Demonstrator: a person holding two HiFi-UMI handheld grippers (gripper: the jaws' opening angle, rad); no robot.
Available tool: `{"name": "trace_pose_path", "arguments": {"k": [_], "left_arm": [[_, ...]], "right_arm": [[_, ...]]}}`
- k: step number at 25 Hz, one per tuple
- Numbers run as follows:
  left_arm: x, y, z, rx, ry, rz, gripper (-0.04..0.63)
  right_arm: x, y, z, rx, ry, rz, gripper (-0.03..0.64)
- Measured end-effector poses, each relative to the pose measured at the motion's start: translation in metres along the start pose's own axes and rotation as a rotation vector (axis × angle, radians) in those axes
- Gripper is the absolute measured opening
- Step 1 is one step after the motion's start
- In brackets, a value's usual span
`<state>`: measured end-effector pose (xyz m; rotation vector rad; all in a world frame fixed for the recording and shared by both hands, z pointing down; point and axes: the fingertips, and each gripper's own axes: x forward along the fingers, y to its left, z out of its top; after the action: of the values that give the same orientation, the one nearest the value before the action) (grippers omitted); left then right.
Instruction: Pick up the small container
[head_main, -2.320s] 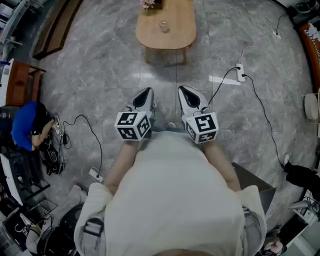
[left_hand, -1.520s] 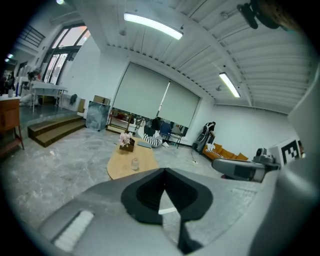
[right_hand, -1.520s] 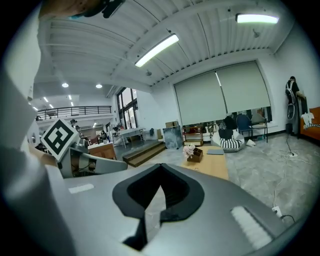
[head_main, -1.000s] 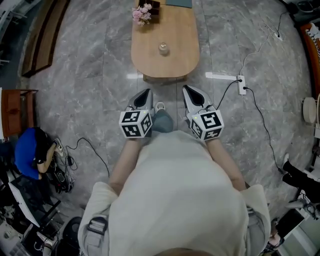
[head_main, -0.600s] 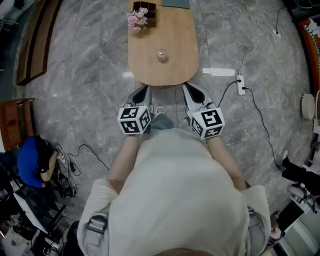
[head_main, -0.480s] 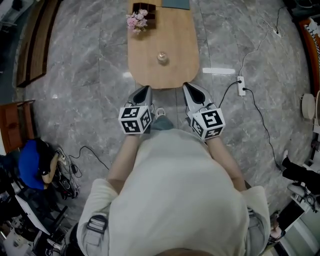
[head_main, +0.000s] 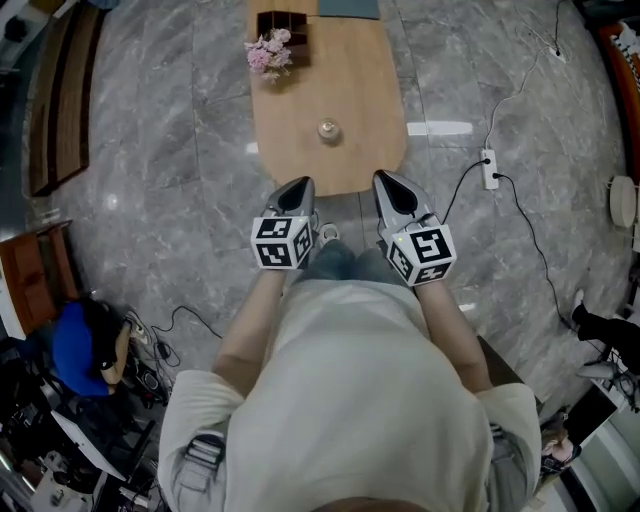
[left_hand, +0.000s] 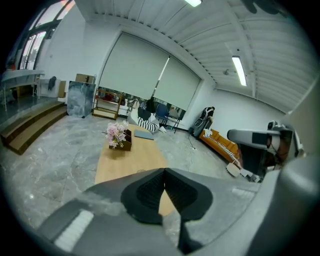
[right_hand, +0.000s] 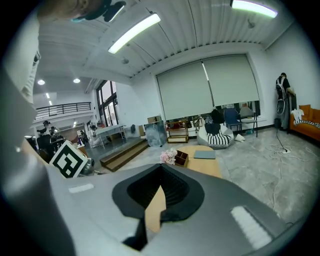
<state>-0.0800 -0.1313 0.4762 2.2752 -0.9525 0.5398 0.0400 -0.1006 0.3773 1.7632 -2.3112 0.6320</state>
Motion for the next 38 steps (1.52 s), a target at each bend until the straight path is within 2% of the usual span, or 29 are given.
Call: {"name": "trace_pose_path", "arguments": {"k": [5, 14, 20, 23, 27, 30, 35, 38], "left_arm": [[0.036, 0.013, -0.011, 0.018, 0.043, -0.002, 0.002], [0.104, 0.042, -0.044, 0.022, 0.103, 0.047, 0.003], [0.154, 0.056, -0.062, 0.041, 0.13, 0.023, 0.012], [0.182, 0.066, -0.073, 0.059, 0.149, 0.008, 0.106], [0.216, 0.079, -0.093, 0.07, 0.184, -0.01, 0.192], [0.237, 0.087, -0.105, 0.112, 0.203, -0.001, 0.267], [0.265, 0.101, -0.116, 0.161, 0.212, 0.025, 0.337], [0.282, 0.106, -0.117, 0.177, 0.195, 0.03, 0.35]], "right_arm": [[0.012, -0.01, -0.008, 0.029, 0.023, -0.006, -0.002], [0.051, -0.038, -0.061, 0.036, 0.125, 0.037, -0.002], [0.08, -0.067, -0.077, 0.063, 0.147, 0.039, -0.002], [0.095, -0.078, -0.091, 0.083, 0.153, 0.041, -0.002], [0.111, -0.088, -0.113, 0.104, 0.173, 0.051, -0.002], [0.118, -0.094, -0.131, 0.123, 0.185, 0.052, -0.002], [0.126, -0.1, -0.154, 0.154, 0.199, 0.048, -0.002], [0.129, -0.104, -0.164, 0.169, 0.204, 0.047, -0.002]]}}
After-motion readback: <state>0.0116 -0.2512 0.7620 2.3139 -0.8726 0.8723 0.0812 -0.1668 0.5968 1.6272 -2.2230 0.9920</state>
